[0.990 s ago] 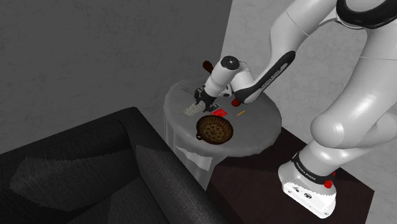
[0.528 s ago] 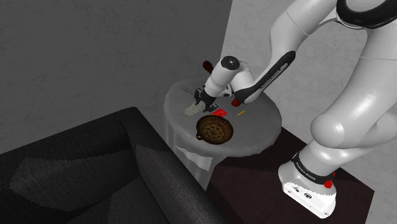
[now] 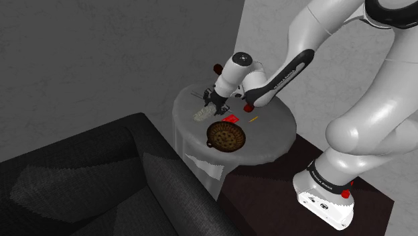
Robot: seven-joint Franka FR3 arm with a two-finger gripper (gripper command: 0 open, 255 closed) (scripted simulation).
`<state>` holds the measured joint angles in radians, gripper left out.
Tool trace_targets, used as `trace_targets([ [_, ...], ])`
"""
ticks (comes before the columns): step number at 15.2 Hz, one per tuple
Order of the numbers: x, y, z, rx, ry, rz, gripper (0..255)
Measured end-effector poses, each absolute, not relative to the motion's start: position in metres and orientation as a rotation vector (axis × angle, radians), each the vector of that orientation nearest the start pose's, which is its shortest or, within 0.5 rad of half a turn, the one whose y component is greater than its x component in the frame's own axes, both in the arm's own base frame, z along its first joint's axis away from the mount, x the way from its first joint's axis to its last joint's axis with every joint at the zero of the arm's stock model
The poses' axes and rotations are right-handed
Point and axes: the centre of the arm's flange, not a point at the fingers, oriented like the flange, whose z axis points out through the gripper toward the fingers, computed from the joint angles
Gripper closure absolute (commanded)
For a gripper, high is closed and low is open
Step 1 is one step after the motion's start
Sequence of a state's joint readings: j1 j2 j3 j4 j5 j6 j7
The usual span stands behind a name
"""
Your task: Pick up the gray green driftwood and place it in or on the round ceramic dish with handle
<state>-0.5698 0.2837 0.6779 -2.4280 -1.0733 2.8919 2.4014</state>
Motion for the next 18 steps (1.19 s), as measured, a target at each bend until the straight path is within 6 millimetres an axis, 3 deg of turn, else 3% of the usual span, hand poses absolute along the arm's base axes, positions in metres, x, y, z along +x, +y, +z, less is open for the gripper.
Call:
trace_targets([
  [5,0.543,0.141,0.248,-2.587,1.497,0.066,0],
  [6,0.548,0.146,0.246,-2.614,1.452,0.133,0],
  [13,0.552,0.154,0.216,-2.638,1.4,0.206,0],
  [18,0.552,0.156,0.211,-2.639,1.4,0.206,0],
])
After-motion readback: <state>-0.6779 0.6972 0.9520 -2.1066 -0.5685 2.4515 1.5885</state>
